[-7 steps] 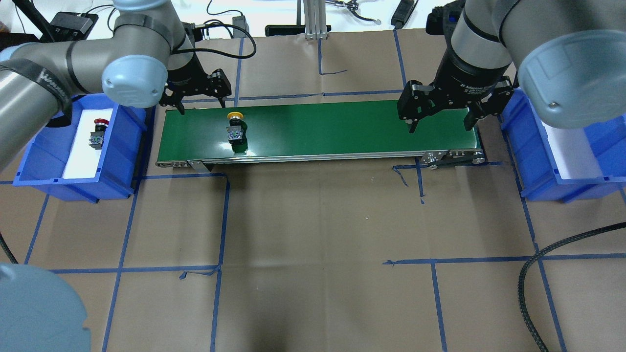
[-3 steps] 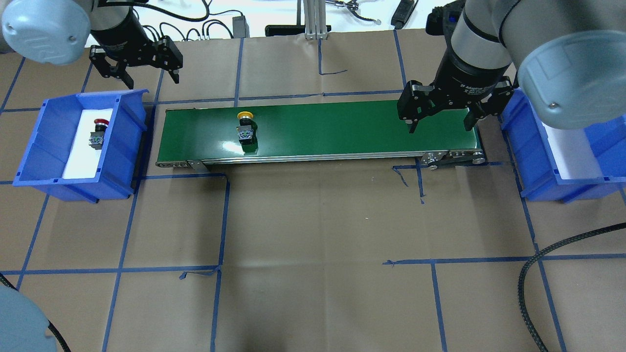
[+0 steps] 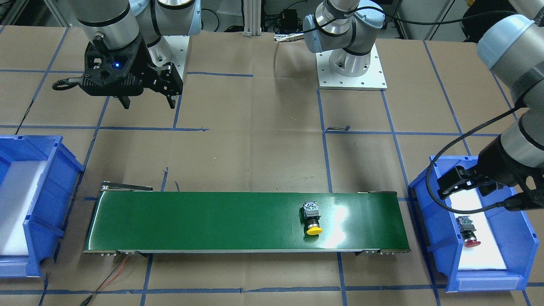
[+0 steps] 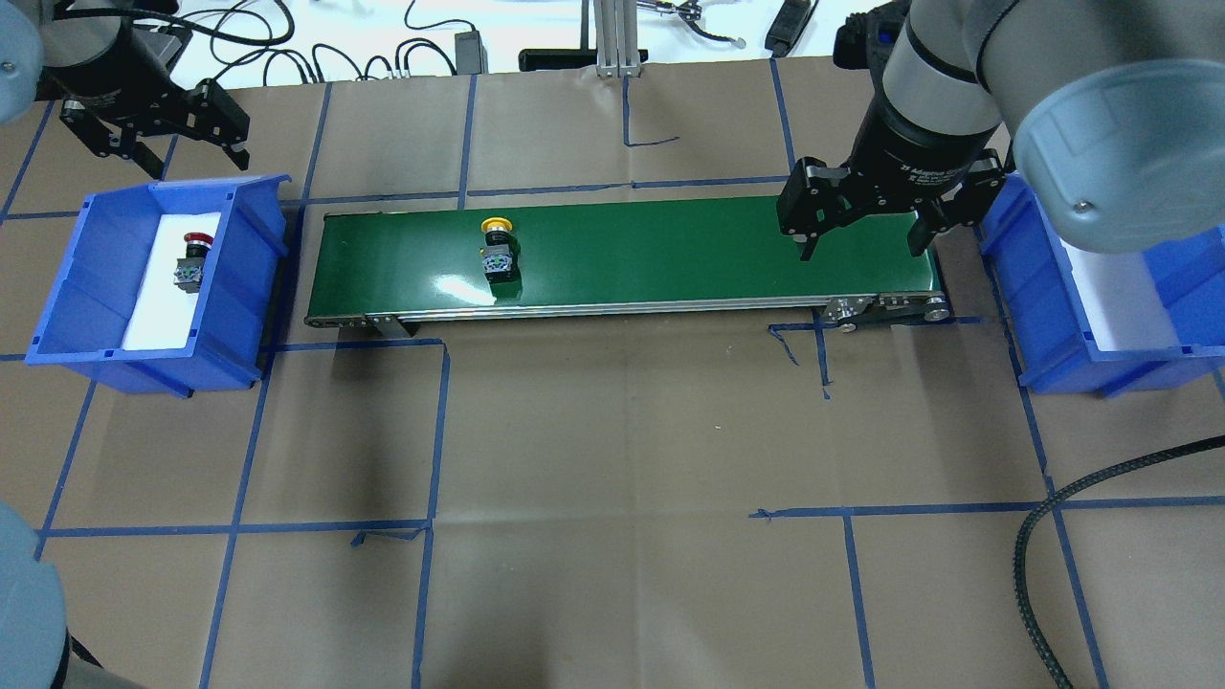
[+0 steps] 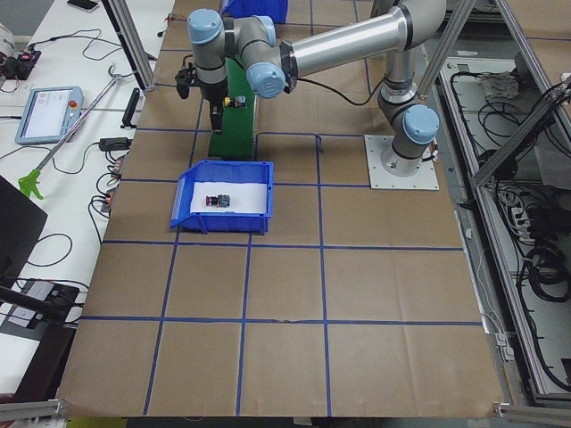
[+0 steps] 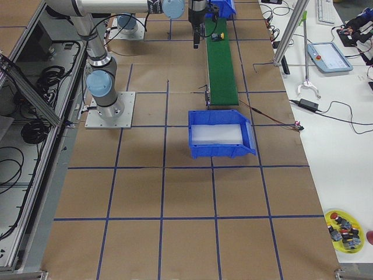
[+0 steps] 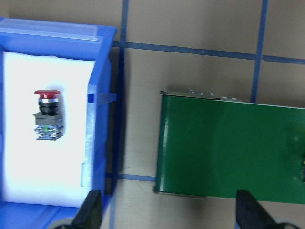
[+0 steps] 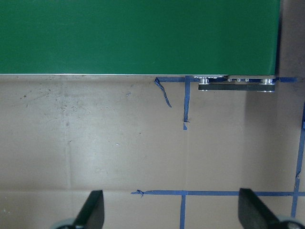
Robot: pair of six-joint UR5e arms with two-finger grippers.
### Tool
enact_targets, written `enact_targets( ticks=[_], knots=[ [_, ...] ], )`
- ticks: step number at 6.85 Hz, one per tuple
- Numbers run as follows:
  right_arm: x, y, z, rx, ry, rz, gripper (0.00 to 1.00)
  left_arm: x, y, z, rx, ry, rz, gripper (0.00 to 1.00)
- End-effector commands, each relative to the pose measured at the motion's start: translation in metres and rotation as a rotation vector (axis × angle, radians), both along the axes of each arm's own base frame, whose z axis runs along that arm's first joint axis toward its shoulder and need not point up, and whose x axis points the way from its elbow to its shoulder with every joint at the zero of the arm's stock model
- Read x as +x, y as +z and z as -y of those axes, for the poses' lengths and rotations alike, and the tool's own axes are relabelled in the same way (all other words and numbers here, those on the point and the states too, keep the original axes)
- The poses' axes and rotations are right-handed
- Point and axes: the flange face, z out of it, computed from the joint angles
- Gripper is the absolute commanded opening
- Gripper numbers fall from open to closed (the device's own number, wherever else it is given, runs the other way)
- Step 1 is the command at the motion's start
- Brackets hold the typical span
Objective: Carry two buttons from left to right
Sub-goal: 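Move the left gripper back over the bin to the red button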
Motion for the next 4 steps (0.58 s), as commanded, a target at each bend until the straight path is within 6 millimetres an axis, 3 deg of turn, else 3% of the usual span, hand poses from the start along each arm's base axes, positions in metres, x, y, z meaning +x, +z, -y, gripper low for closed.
enact_targets(
  ticks=[1, 2, 4],
  knots=[
    [0.000, 0.000, 0.000, 0.000, 0.000, 0.000, 1.00, 0.090, -0.013, 0.012, 0.009, -0.059, 0.007, 1.00],
    [0.000, 0.000, 0.000, 0.000, 0.000, 0.000, 1.00, 0.125, -0.020, 0.022, 0.009, -0.071, 0.009, 1.00],
    [0.000, 0.000, 0.000, 0.000, 0.000, 0.000, 1.00, 0.134, -0.042, 0.031, 0.033, -0.067, -0.005, 1.00]
  ],
)
